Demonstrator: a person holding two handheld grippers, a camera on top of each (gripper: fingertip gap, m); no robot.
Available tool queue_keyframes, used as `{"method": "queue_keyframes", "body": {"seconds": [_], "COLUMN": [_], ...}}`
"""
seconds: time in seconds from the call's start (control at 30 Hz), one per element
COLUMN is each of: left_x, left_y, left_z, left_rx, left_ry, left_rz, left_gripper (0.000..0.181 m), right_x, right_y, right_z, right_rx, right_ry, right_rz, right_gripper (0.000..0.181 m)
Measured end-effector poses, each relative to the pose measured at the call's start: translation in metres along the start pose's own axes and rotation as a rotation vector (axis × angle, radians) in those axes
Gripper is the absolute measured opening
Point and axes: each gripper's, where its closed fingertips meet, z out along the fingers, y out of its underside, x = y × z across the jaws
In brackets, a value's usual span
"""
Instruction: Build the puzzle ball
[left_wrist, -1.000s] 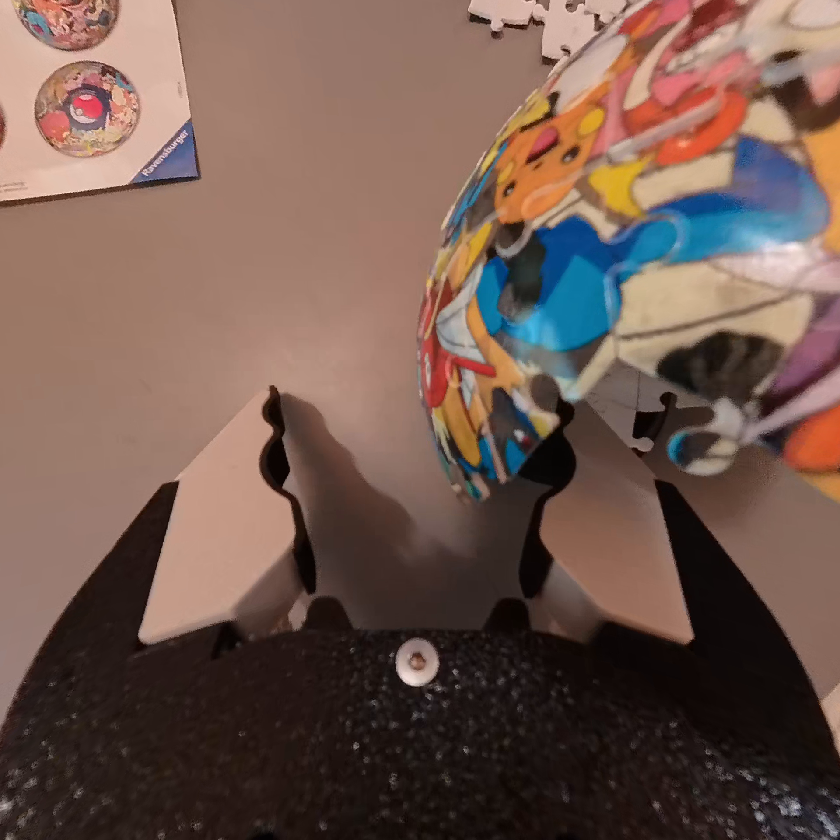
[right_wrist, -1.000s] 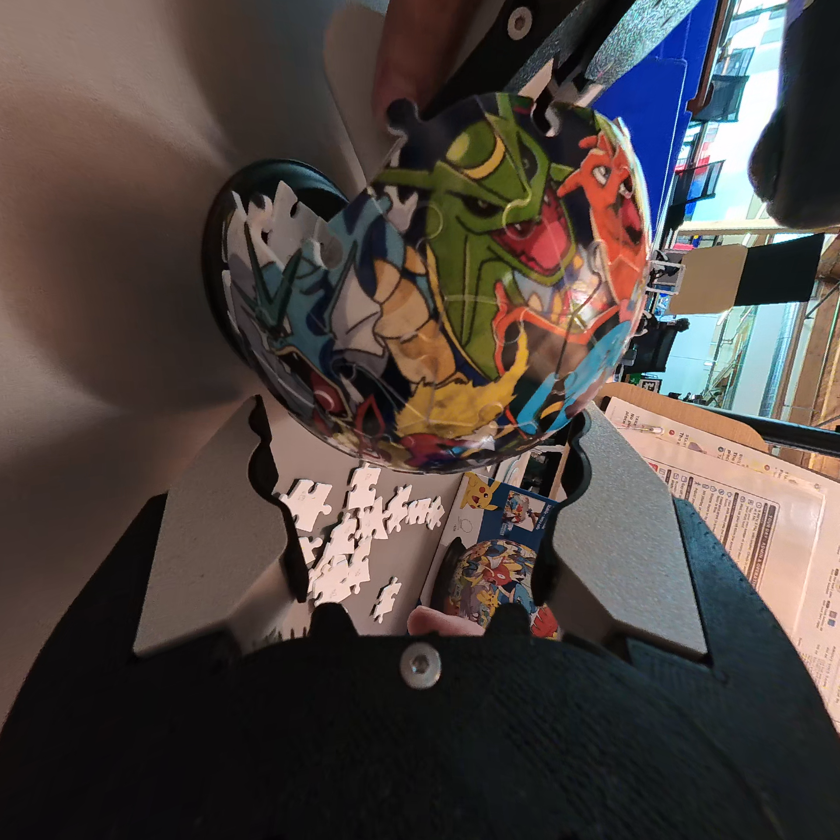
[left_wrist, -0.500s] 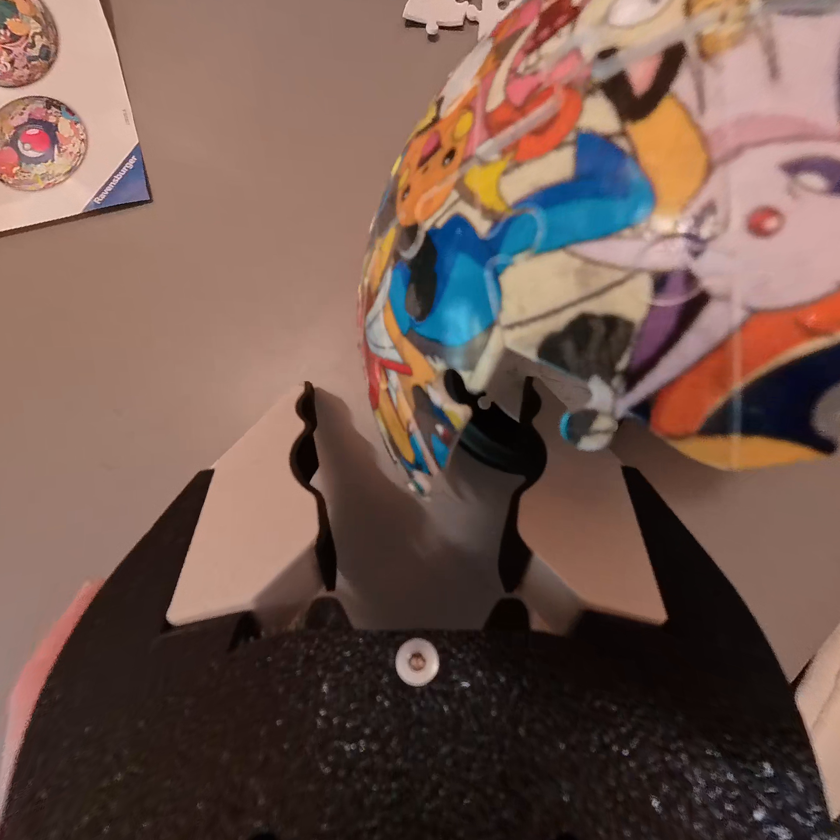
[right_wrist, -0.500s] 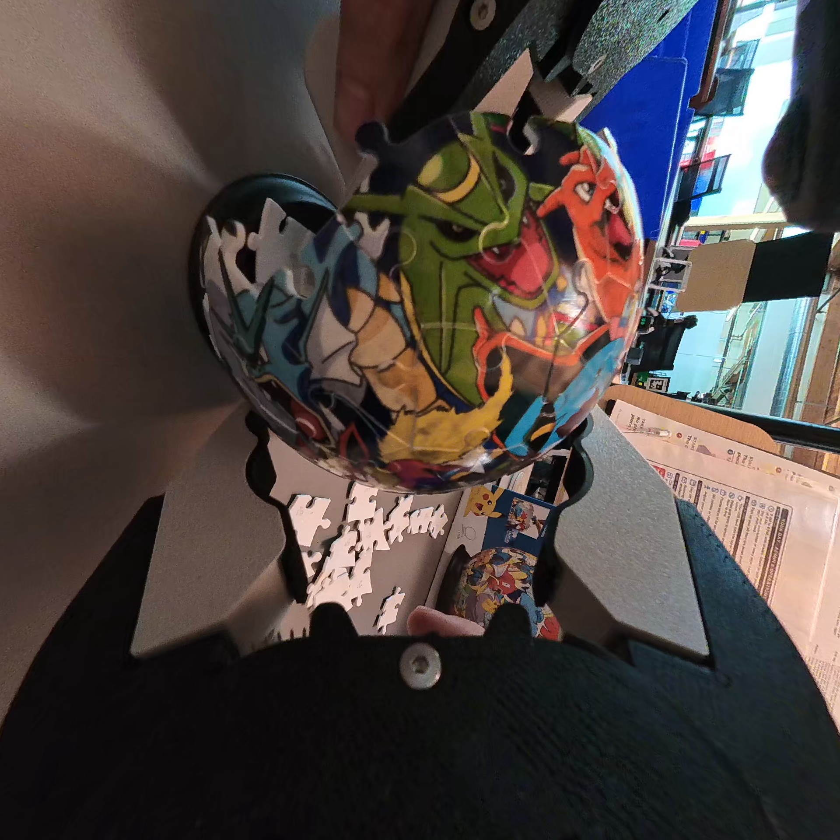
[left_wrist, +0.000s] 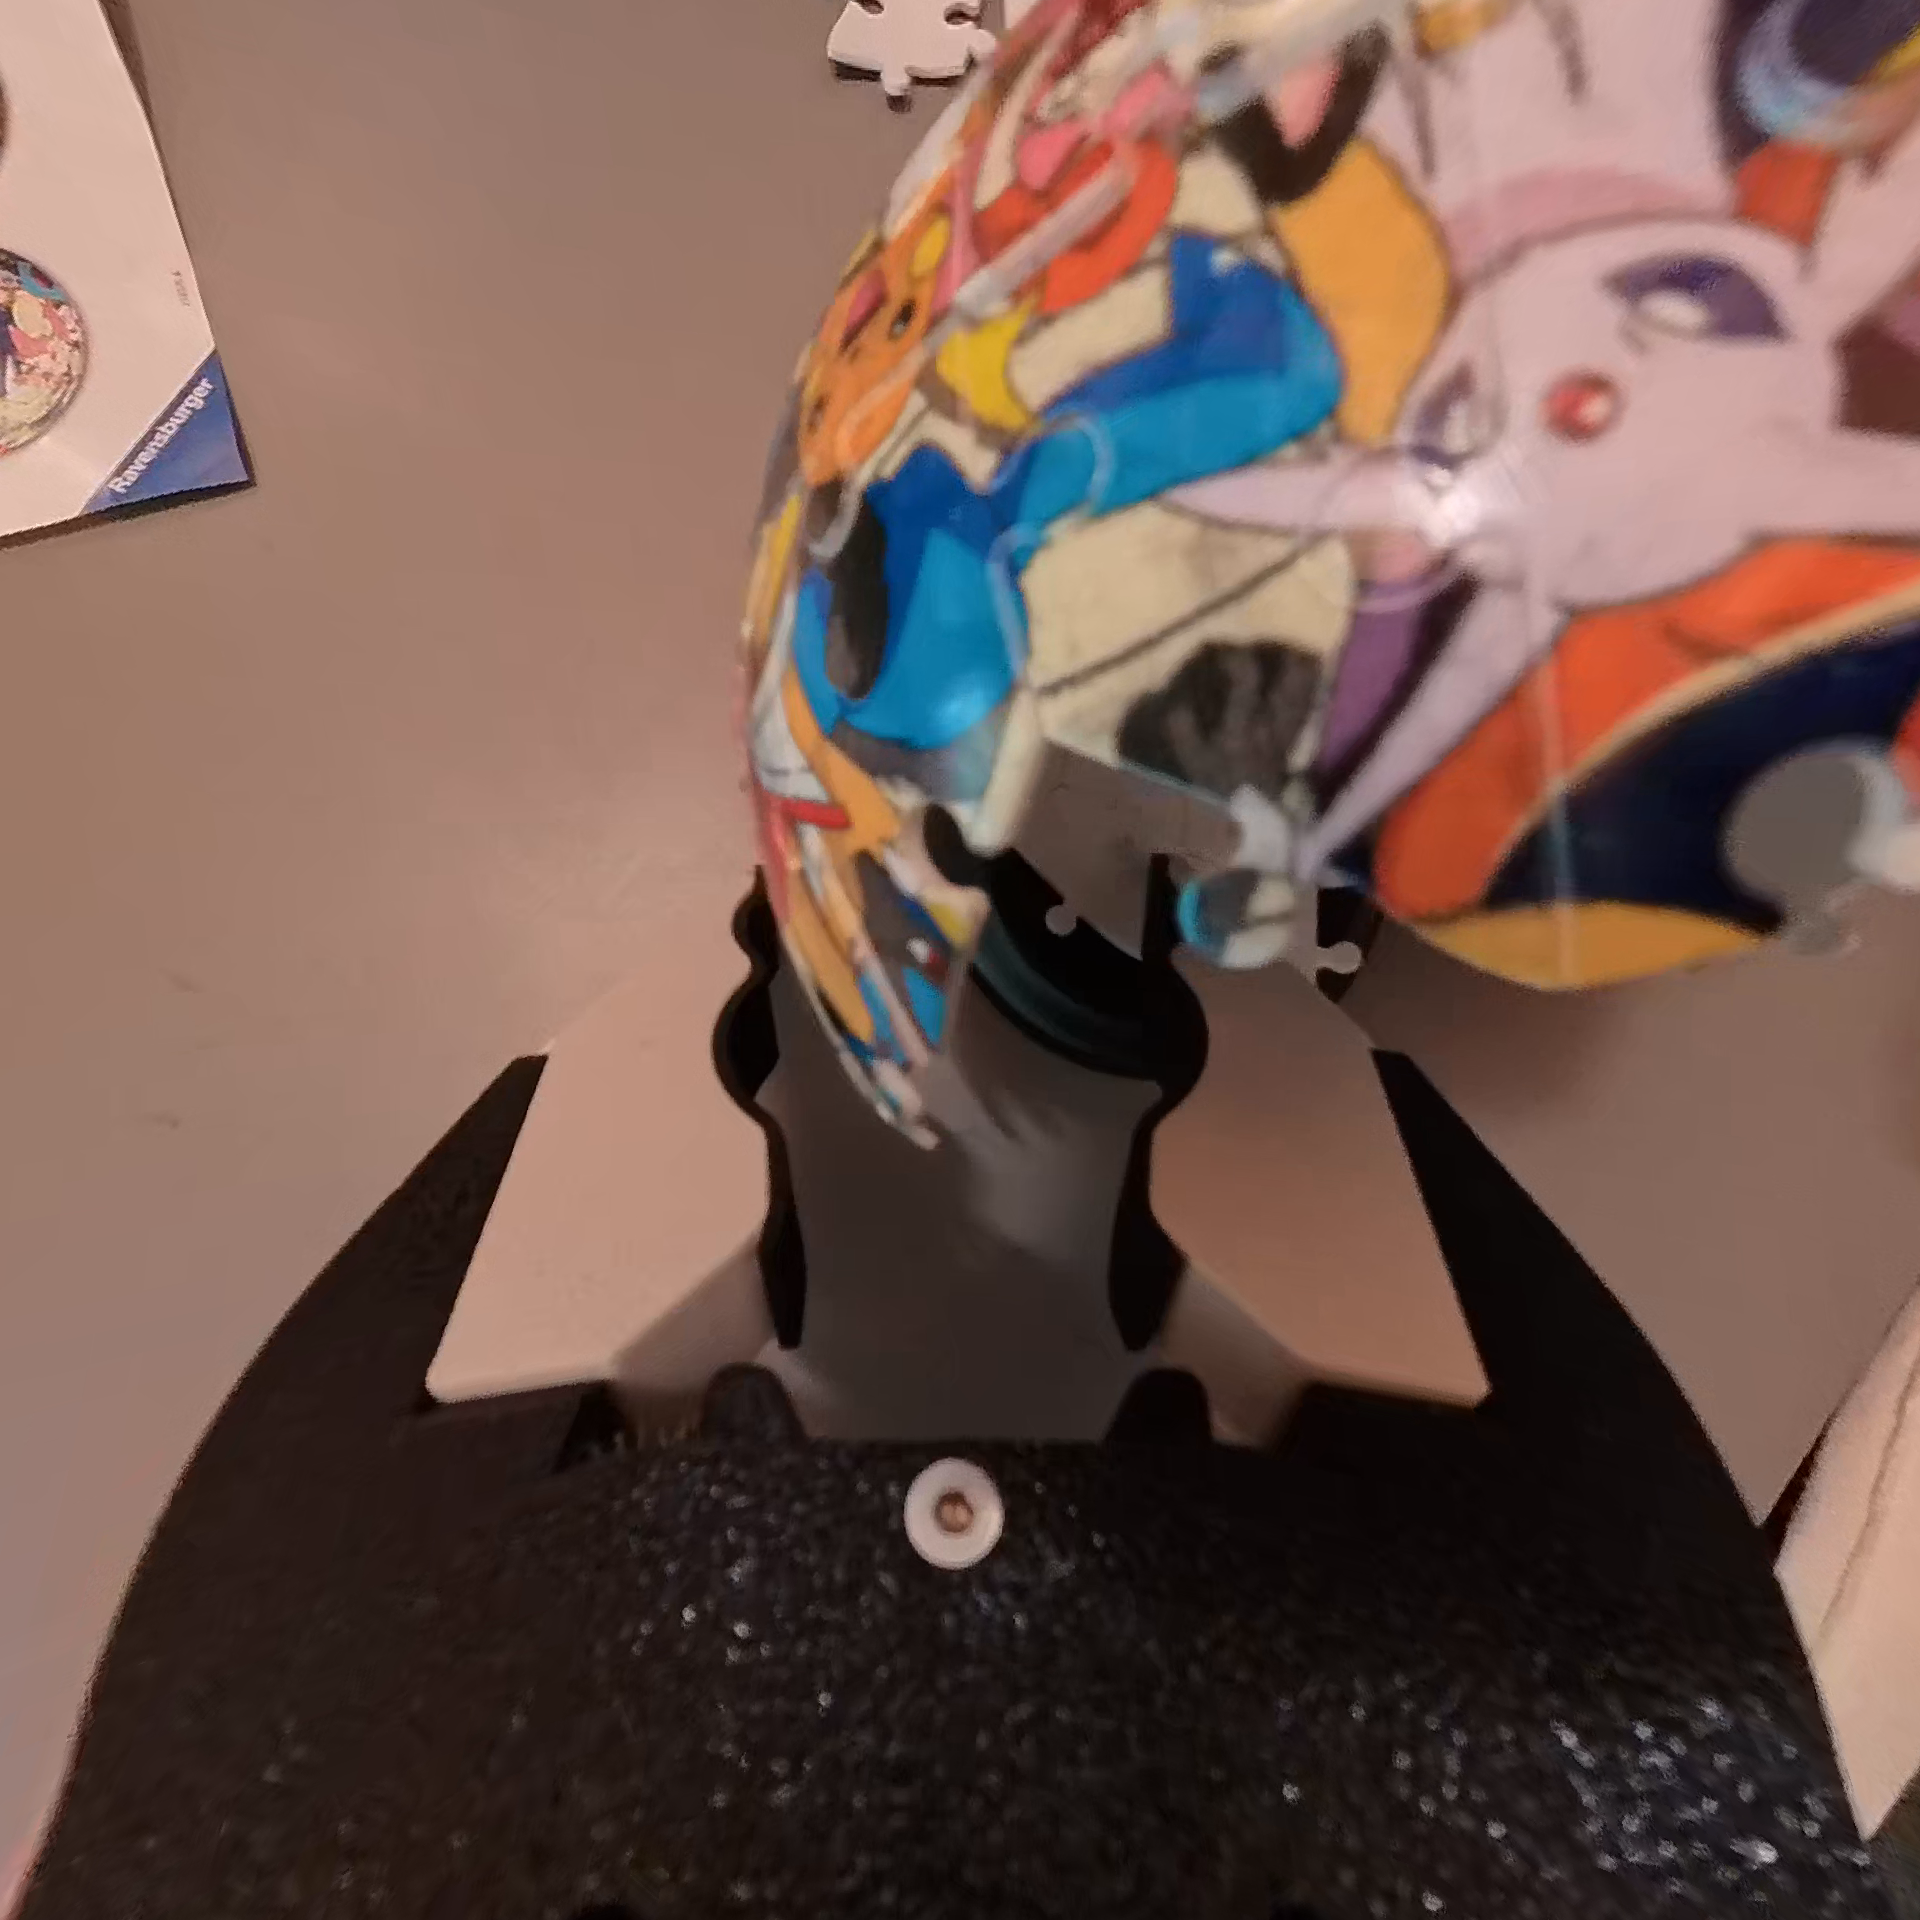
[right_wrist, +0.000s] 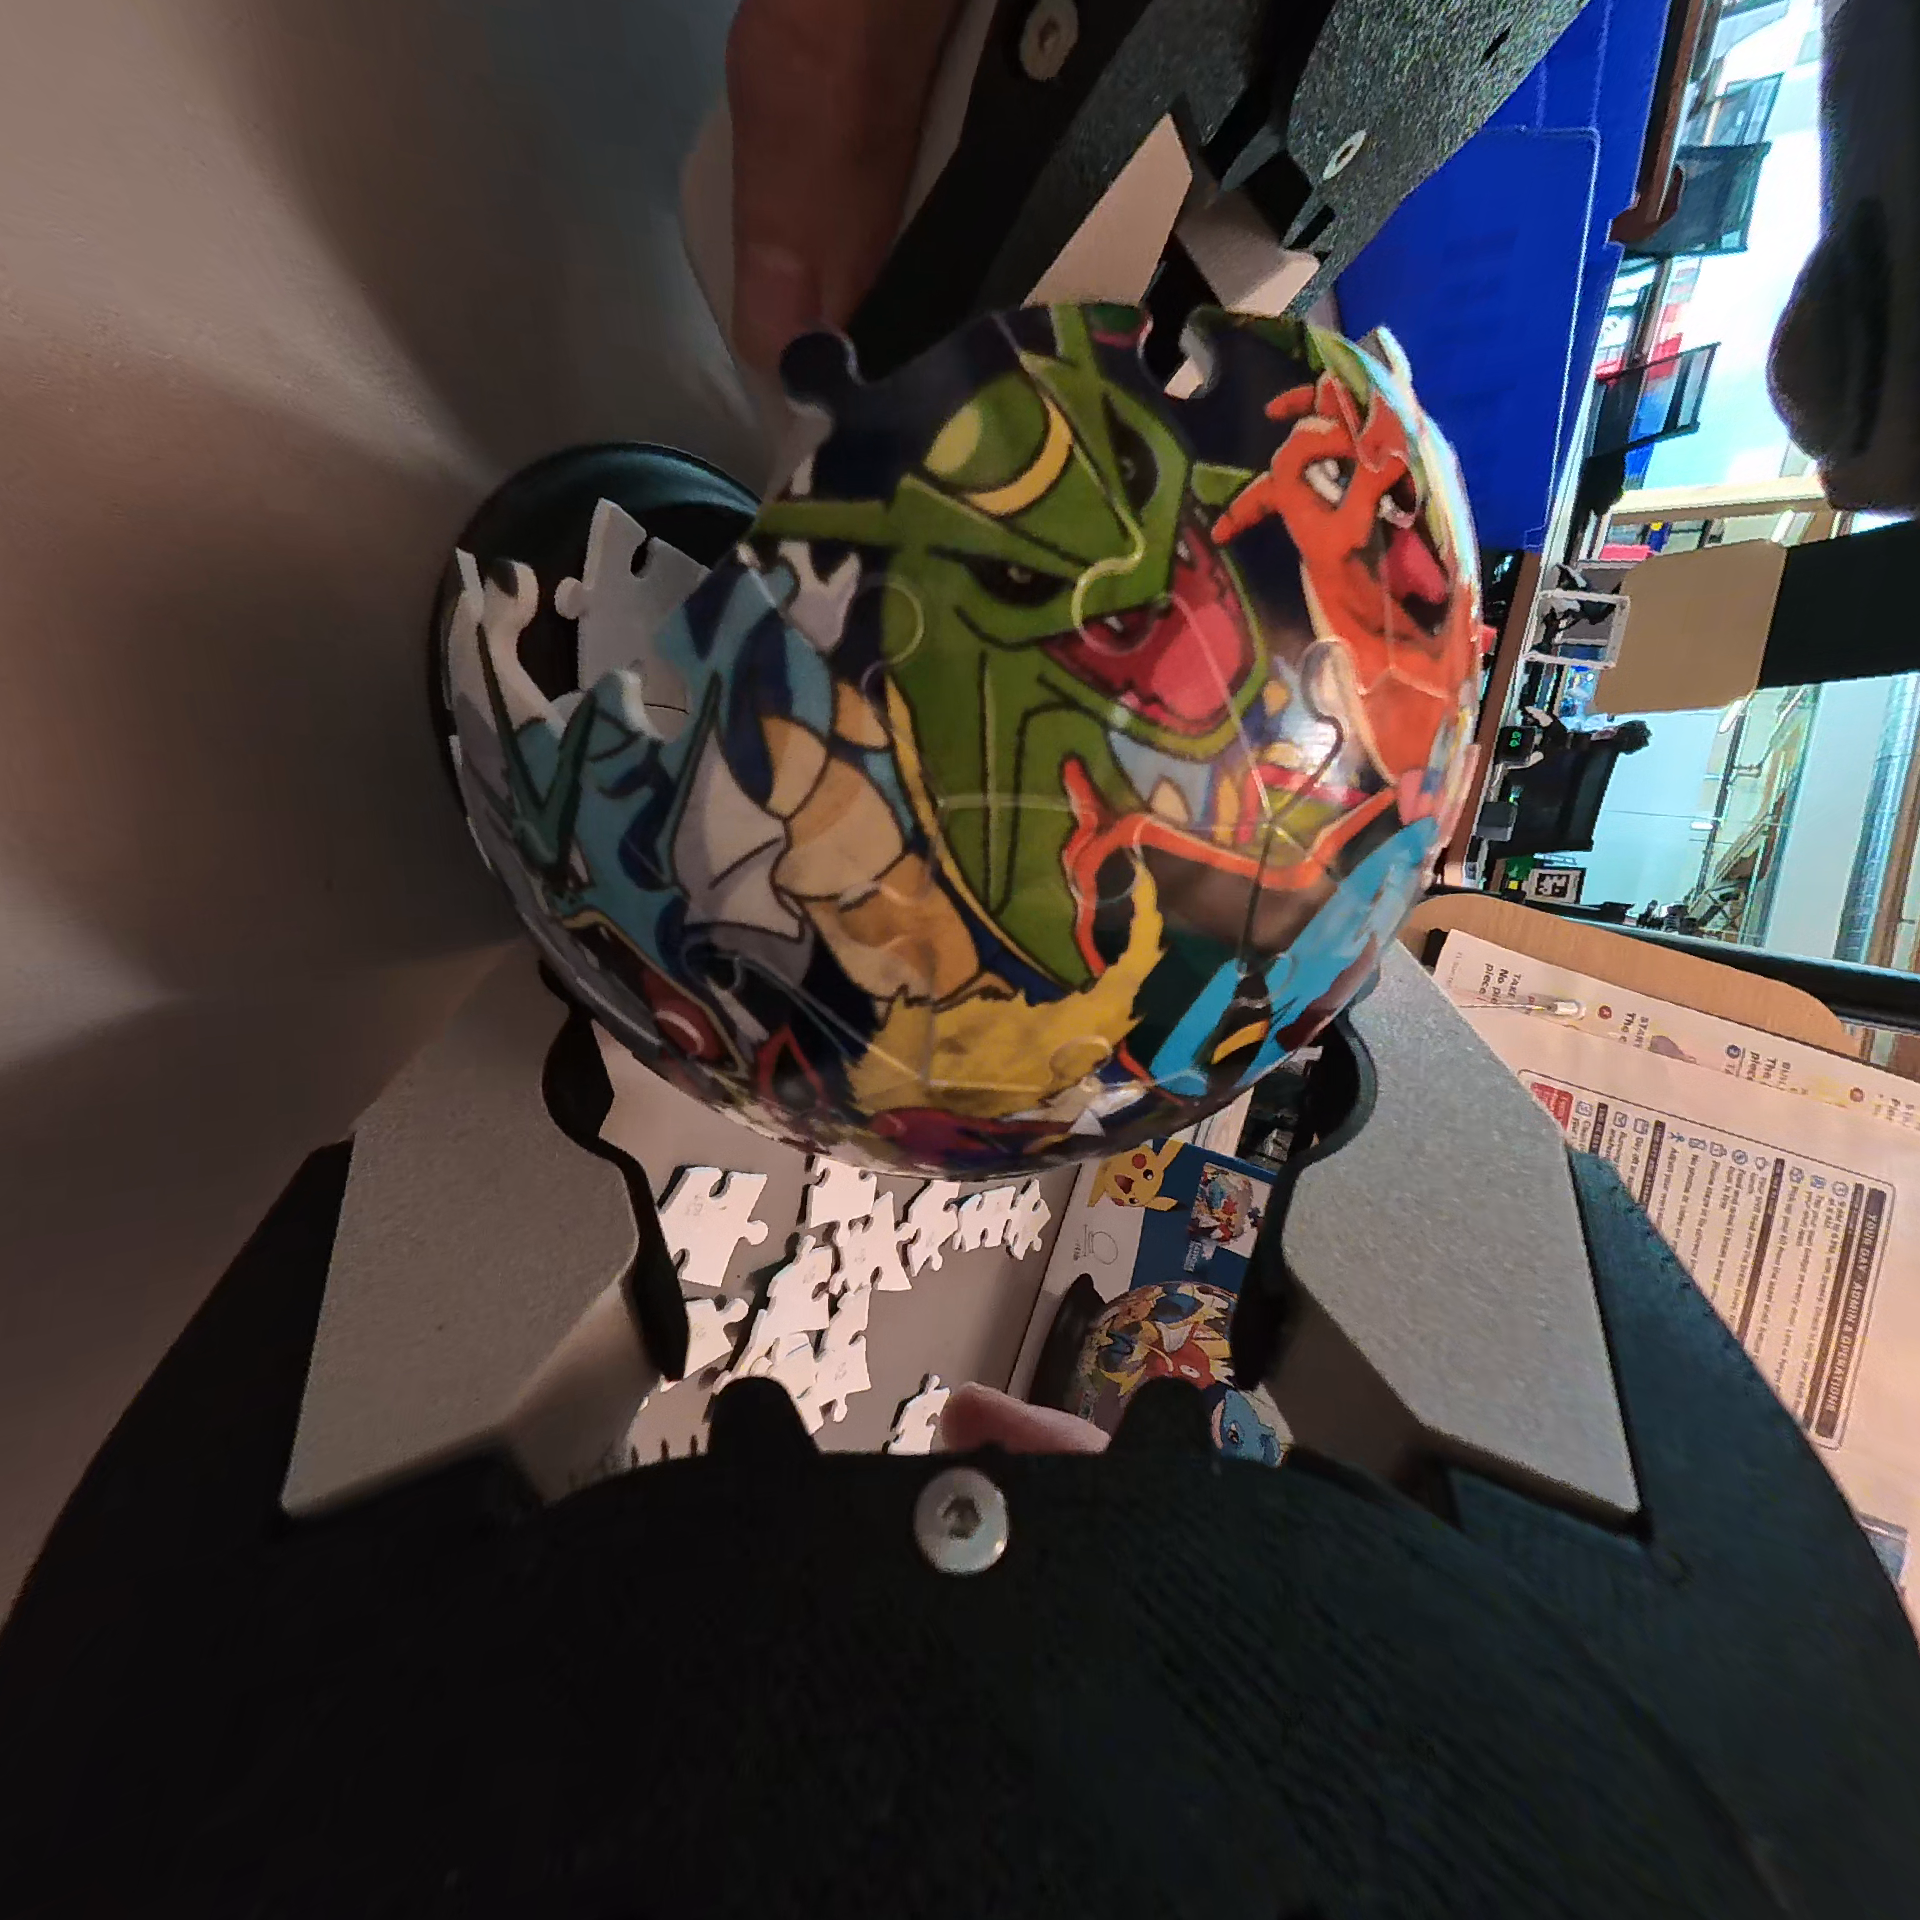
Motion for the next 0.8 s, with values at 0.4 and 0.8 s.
{"method": "queue_keyframes", "body": {"seconds": [0.4,0.8], "left_x": [-0.012,-0.010], "left_y": [0.007,0.011], "left_z": [-0.013,-0.012], "left_rx": [0.085,0.010], "left_ry": [0.040,0.013], "left_rz": [-0.116,-0.071], "left_gripper": [0.089,0.090], "right_x": [-0.001,-0.002], "right_y": [-0.007,-0.011], "right_z": [0.001,0.003], "right_rx": [-0.009,-0.012], "right_ry": [-0.012,-0.009], "right_rz": [0.008,-0.005], "right_gripper": [0.136,0.136]}}
